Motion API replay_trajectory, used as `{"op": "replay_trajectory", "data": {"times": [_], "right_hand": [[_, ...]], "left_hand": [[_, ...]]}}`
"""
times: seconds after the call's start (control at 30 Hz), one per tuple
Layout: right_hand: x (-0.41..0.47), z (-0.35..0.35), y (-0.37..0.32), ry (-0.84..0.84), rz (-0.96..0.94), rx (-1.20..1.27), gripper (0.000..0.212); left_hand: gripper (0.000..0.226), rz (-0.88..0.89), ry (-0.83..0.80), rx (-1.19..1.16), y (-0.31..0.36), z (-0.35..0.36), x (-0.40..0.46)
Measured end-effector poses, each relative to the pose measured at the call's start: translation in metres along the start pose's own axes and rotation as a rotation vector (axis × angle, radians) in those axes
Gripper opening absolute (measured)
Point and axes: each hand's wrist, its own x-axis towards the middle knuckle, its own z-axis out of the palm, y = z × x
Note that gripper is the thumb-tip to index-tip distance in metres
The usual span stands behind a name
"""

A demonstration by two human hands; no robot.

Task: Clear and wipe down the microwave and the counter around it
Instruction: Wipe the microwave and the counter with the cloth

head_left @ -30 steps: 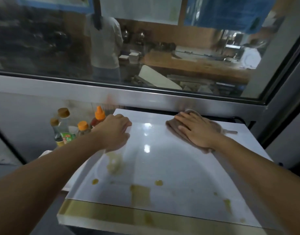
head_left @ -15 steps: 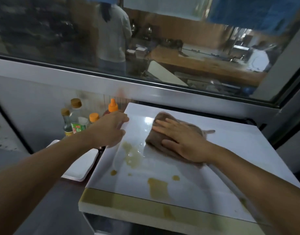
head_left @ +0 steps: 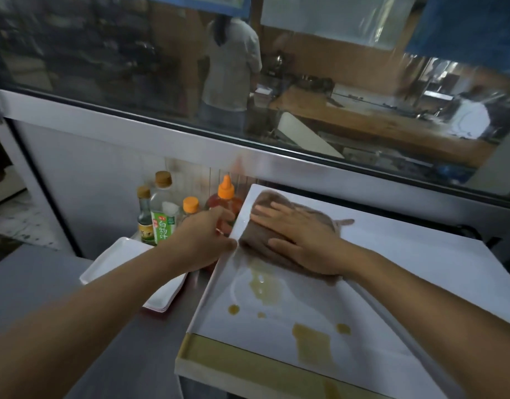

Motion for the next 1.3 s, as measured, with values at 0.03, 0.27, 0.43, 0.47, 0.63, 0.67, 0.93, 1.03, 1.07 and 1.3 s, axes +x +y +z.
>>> {"op": "replay_trajectory", "data": {"times": [0.03, 0.27, 0.43, 0.47, 0.63, 0.67, 0.93, 1.03, 1.07, 1.3], "right_hand": [[0.004, -0.003, 0.003, 0.001, -0.01, 0.01, 0.053], [0.077, -0.007, 0.02, 0.023, 0.136, 0.013, 0.041], [0.082, -0.003, 0.015, 0.051, 0.119, 0.026, 0.035], [0.078, -0.002, 0.012, 0.055, 0.095, 0.016, 0.035], [0.04, 0.003, -0.03, 0.032, -0.02, 0.006, 0.041], [0.03, 0.005, -0.042, 0.015, -0.018, -0.006, 0.043], [-0.051, 0.011, -0.108, 0.084, -0.118, 0.022, 0.048], [-0.041, 0.007, -0.091, 0.043, -0.082, 0.028, 0.05], [-0.032, 0.006, -0.08, 0.025, -0.01, 0.007, 0.05], [0.002, 0.008, -0.039, -0.01, 0.309, -0.029, 0.049]], "left_hand": [[0.038, 0.009, -0.005, 0.019, -0.002, 0.0, -0.002], [0.035, 0.022, 0.054, -0.11, -0.006, 0.006, -0.008], [0.048, 0.011, 0.088, -0.081, -0.003, 0.006, -0.016], [0.045, 0.005, 0.109, -0.069, -0.003, 0.004, -0.019], [0.03, -0.037, 0.194, -0.081, -0.002, -0.009, -0.039], [0.033, -0.039, 0.191, -0.063, -0.002, -0.012, -0.044], [0.034, 0.013, 0.133, -0.083, 0.008, -0.016, -0.079], [0.036, 0.002, 0.068, -0.089, 0.01, -0.011, -0.084], [0.036, -0.005, 0.054, -0.082, 0.01, -0.008, -0.085], [0.046, 0.025, 0.083, 0.063, 0.012, 0.007, -0.09]]}}
